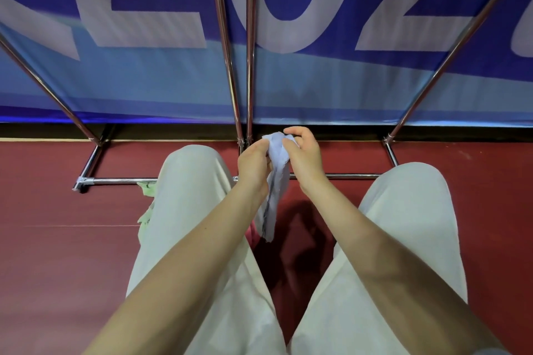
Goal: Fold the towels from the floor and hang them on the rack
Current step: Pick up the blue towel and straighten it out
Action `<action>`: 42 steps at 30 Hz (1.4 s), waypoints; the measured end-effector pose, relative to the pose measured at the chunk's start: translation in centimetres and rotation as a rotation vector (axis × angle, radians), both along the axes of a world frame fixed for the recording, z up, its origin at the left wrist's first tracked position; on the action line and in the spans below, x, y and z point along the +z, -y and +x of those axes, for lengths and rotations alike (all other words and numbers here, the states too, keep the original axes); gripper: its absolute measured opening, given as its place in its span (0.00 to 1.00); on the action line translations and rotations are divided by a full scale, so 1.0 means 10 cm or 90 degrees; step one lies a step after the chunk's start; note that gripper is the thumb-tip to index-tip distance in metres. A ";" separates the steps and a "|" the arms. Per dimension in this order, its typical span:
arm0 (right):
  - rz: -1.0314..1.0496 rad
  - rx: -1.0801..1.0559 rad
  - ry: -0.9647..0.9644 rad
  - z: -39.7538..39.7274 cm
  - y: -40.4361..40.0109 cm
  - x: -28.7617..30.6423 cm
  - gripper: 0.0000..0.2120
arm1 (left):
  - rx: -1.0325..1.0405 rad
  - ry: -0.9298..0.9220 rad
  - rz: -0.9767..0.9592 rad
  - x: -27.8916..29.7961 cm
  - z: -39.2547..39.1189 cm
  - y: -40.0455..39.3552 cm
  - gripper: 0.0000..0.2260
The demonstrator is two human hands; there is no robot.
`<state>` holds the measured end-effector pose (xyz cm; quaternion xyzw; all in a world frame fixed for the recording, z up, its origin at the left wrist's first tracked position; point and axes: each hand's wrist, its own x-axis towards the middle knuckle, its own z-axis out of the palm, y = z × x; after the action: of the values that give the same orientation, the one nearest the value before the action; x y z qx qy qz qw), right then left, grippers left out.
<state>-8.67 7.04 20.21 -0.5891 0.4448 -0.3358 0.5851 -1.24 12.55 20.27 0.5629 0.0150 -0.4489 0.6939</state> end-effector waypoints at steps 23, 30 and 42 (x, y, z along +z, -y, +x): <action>-0.378 0.099 -0.145 -0.34 0.17 0.01 0.03 | -0.112 0.030 0.023 0.07 -0.09 0.03 0.06; -0.327 0.028 -0.113 -0.37 0.16 0.01 0.05 | -0.042 -0.048 0.043 0.08 -0.10 0.03 0.08; -0.124 -0.010 -0.049 -0.32 0.15 0.13 0.04 | -0.130 0.103 -0.027 0.08 -0.26 0.07 0.07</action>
<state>-11.84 5.53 21.49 -0.6521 0.4367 -0.3592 0.5050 -3.82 11.82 21.02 0.5813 -0.1079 -0.4701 0.6553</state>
